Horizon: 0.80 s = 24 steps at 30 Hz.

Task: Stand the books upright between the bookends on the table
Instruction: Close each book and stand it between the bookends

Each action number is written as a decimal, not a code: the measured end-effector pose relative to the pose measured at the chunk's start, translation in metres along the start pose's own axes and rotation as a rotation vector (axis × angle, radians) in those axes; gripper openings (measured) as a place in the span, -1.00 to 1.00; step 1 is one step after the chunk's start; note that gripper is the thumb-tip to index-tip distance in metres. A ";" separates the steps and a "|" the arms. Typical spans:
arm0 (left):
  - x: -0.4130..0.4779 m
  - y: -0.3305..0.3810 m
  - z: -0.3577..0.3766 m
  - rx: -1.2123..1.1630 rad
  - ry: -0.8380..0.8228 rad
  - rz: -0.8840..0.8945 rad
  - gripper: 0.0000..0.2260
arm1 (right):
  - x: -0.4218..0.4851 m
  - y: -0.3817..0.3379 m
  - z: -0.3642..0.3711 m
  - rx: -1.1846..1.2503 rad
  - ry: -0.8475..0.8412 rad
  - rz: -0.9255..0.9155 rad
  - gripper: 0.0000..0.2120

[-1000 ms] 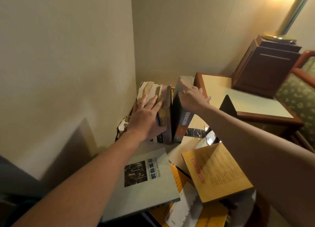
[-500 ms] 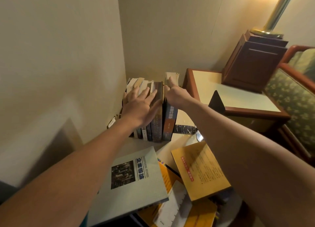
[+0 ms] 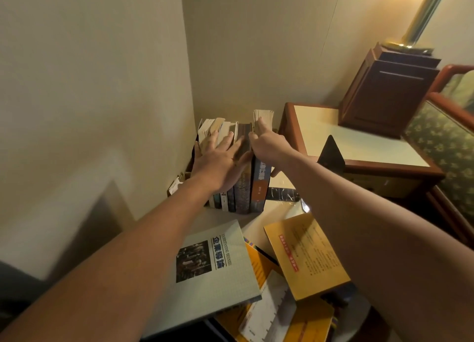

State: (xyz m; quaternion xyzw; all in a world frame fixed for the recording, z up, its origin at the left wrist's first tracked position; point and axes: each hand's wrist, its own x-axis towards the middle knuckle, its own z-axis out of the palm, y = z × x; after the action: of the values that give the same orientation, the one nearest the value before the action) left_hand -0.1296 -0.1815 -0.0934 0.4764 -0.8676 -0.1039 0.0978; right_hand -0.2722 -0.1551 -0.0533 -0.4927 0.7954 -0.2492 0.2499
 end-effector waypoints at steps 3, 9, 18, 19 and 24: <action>-0.003 -0.001 0.003 -0.050 0.028 0.020 -0.38 | -0.010 0.004 0.004 0.020 0.034 -0.030 -0.44; -0.020 0.004 0.022 -0.107 0.252 0.036 -0.57 | -0.052 0.028 0.014 0.076 0.066 -0.166 -0.46; -0.125 0.007 0.040 -0.238 0.133 -0.005 -0.46 | -0.142 0.084 0.013 0.068 0.112 -0.233 -0.31; -0.137 0.008 0.042 -0.264 0.111 -0.029 -0.46 | -0.149 0.093 0.014 0.051 0.113 -0.223 -0.31; -0.191 0.003 0.050 -0.274 0.049 -0.090 -0.50 | -0.193 0.121 0.022 0.123 0.053 -0.138 -0.32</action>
State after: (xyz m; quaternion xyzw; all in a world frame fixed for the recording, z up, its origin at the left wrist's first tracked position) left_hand -0.0447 -0.0137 -0.1541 0.4995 -0.8203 -0.2139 0.1785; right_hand -0.2627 0.0642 -0.1185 -0.5234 0.7490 -0.3271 0.2408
